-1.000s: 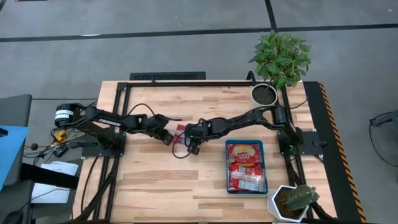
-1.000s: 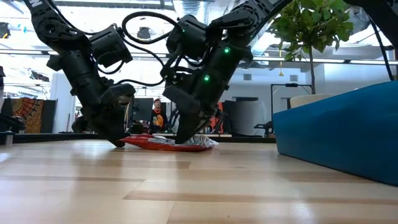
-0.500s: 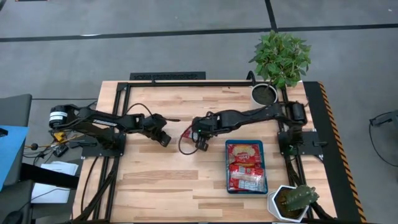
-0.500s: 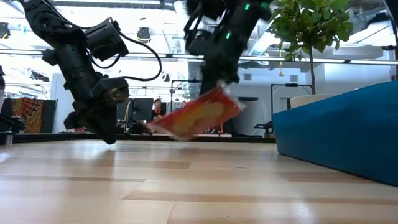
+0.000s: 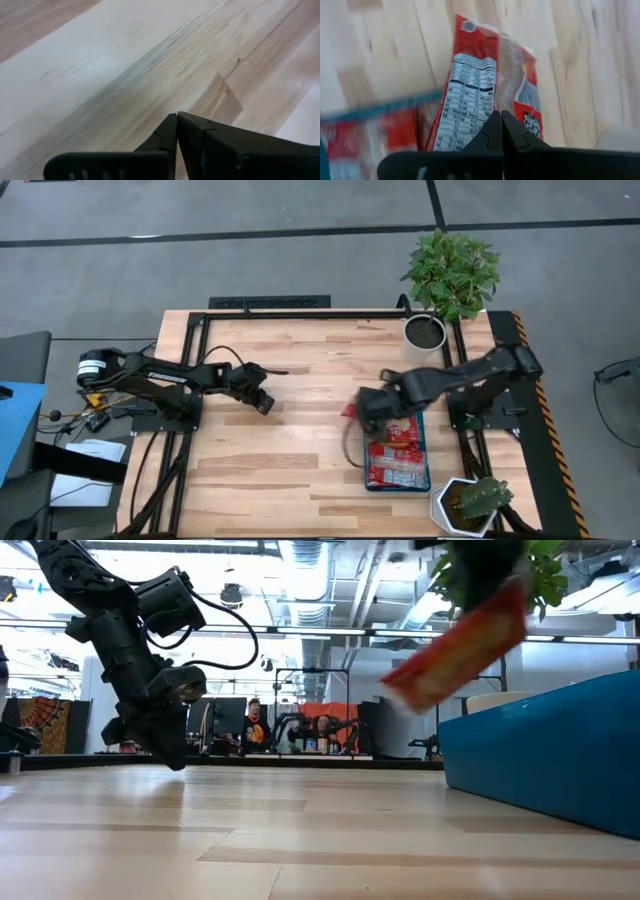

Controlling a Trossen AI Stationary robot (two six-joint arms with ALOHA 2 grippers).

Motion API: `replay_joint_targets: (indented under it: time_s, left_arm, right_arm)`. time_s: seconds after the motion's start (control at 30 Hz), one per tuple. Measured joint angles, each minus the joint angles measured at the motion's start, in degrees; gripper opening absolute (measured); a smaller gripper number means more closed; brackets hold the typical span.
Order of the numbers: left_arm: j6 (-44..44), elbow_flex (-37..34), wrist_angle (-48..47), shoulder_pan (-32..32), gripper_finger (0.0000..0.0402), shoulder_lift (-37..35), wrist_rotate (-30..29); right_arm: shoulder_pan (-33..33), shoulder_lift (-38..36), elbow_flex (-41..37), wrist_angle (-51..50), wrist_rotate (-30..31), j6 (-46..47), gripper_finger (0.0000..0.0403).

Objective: Sort popcorn bags into baskets
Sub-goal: Put the red popcorn bag into the blue bin, then return to Home Position

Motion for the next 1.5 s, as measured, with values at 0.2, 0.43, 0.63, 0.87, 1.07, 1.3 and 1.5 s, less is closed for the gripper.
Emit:
replay_joint_targets:
  time_s: [0.2,0.43,0.63,0.87,1.07,1.3,1.5]
  left_arm:
    - [0.05,0.0,0.02,0.02,0.0,0.0,-1.17]
    - [-1.06,0.03,0.06,0.02,0.0,0.0,-1.66]
    - [-1.59,0.03,0.06,0.02,0.0,-0.02,-1.66]
    - [-1.59,0.05,0.12,0.04,0.0004,-0.02,-2.34]
    - [-1.52,0.07,1.69,0.04,0.0039,-0.02,-1.84]
    - [-5.76,2.45,2.6,1.7,0.0063,-3.81,8.26]
    - [0.47,9.99,2.78,2.69,0.0062,-14.21,11.22]
  right_arm:
    - [7.33,-7.37,-8.67,-0.61,1.55,4.02,0.0003]
    - [11.61,-8.81,-17.54,6.29,1.39,3.75,0.0005]
    - [13.44,-8.81,-21.99,5.74,1.19,6.44,0.0025]
    - [14.51,-8.81,-22.43,5.27,0.97,6.14,0.0067]
    - [14.5,-8.81,-22.25,5.97,-4.18,6.35,0.0136]
    - [14.94,-13.92,-17.16,7.01,-1.83,7.43,0.0197]
    - [14.01,-22.39,-11.91,5.79,1.54,11.35,0.0205]
